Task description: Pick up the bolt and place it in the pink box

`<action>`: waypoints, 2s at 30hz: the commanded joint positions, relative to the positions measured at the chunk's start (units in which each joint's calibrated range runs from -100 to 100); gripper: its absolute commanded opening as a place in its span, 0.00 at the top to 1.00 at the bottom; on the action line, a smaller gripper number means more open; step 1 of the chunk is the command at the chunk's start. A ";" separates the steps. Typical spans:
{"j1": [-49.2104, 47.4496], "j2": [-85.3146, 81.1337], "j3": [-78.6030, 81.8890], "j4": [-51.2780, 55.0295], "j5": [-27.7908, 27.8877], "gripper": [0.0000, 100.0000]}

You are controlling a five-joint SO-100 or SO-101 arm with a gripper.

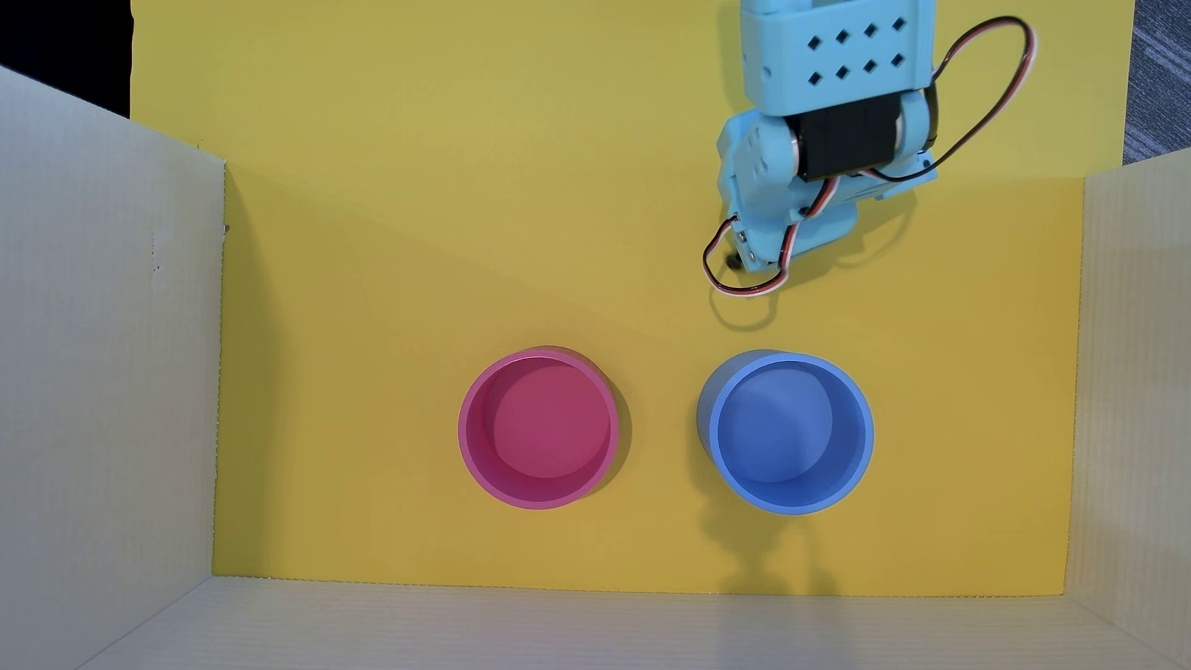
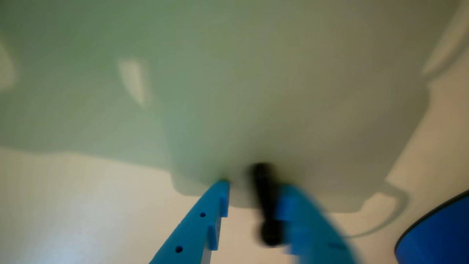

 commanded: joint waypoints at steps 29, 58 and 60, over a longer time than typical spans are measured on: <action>18.89 -15.92 -20.26 3.61 -7.62 0.99; 20.29 13.88 -56.62 14.34 -7.05 0.64; 20.21 13.63 -55.99 14.34 -7.05 0.74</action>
